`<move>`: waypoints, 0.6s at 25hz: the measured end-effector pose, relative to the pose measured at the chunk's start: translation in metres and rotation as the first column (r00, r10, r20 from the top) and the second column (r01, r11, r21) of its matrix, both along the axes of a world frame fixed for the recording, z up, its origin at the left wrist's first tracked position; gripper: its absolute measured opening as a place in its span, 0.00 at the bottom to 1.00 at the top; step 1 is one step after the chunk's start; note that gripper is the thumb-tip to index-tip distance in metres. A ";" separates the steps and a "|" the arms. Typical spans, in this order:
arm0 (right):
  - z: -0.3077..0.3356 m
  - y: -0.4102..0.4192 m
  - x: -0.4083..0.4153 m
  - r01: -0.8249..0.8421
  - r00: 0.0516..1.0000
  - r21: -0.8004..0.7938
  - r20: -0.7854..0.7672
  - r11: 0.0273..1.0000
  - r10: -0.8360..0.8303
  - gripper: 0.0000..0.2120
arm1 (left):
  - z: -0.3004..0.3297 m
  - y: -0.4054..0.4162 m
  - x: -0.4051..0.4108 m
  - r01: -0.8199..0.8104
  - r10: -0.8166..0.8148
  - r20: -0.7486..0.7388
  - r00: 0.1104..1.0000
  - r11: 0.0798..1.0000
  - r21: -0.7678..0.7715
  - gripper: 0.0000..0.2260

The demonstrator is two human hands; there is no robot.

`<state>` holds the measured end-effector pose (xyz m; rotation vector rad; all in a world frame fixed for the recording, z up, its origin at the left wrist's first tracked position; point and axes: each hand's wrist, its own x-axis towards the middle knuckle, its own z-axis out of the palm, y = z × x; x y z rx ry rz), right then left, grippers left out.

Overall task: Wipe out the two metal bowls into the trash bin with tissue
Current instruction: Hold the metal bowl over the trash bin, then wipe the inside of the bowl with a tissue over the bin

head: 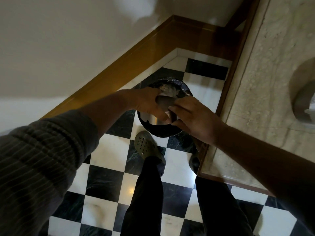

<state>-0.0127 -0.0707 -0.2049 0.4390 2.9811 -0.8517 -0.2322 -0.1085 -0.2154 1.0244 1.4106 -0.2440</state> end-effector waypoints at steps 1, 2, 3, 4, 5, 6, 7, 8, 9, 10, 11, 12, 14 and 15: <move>-0.001 -0.001 0.001 -0.006 1.000 0.009 -0.002 1.000 0.006 0.19 | 0.000 0.000 0.001 0.038 -0.038 -0.010 0.999 0.999 0.002 0.50; -0.003 -0.002 0.002 -0.010 1.000 0.016 -0.003 1.000 0.010 0.19 | -0.002 -0.001 0.003 0.078 -0.078 -0.020 0.997 0.997 -0.002 0.52; -0.003 -0.004 0.004 -0.012 1.000 0.021 -0.004 1.000 0.012 0.19 | -0.001 0.000 0.005 0.109 -0.109 -0.030 0.994 0.994 -0.004 0.52; -0.005 -0.005 0.006 -0.014 1.000 0.026 -0.004 1.000 0.014 0.19 | -0.002 0.000 0.005 0.128 -0.128 -0.039 0.991 0.992 -0.001 0.50; -0.005 -0.007 0.008 -0.015 1.000 0.029 -0.001 0.999 0.015 0.20 | -0.003 0.001 0.006 0.140 -0.139 -0.048 0.989 0.990 0.013 0.47; -0.005 -0.007 0.009 -0.014 1.000 0.029 0.007 0.999 0.014 0.20 | -0.003 0.000 0.006 0.150 -0.147 -0.064 0.987 0.988 0.046 0.43; -0.005 -0.007 0.009 -0.009 1.000 0.028 0.019 1.000 0.008 0.21 | -0.004 -0.001 0.007 0.162 -0.154 -0.088 0.984 0.982 0.101 0.42; -0.005 -0.006 0.009 0.004 0.999 0.030 0.037 1.000 -0.005 0.23 | -0.004 -0.004 0.007 0.175 -0.158 -0.111 0.981 0.970 0.168 0.43; -0.004 -0.003 0.009 0.022 0.998 0.030 0.059 0.999 -0.023 0.25 | -0.003 -0.008 0.007 0.183 -0.154 -0.137 0.979 0.955 0.235 0.47; -0.002 0.000 0.010 0.038 0.996 0.030 0.079 0.999 -0.040 0.30 | -0.001 -0.012 0.006 0.191 -0.147 -0.165 0.975 0.936 0.296 0.51; 0.000 0.005 0.011 0.047 0.994 0.026 0.096 0.999 -0.049 0.35 | 0.000 -0.017 0.004 0.199 -0.135 -0.192 0.972 0.909 0.365 0.55; 0.004 0.009 0.013 0.050 0.993 0.025 0.106 0.998 -0.053 0.40 | -0.001 -0.023 0.002 0.207 -0.124 -0.213 0.969 0.875 0.437 0.58; 0.013 0.014 0.015 0.065 0.993 0.027 0.100 0.998 -0.067 0.45 | -0.004 -0.032 0.001 0.230 -0.113 -0.242 0.964 0.813 0.536 0.59; 0.019 0.015 0.016 0.082 0.994 0.032 0.076 0.996 -0.084 0.46 | -0.006 -0.034 0.001 0.236 -0.108 -0.251 0.962 0.792 0.563 0.59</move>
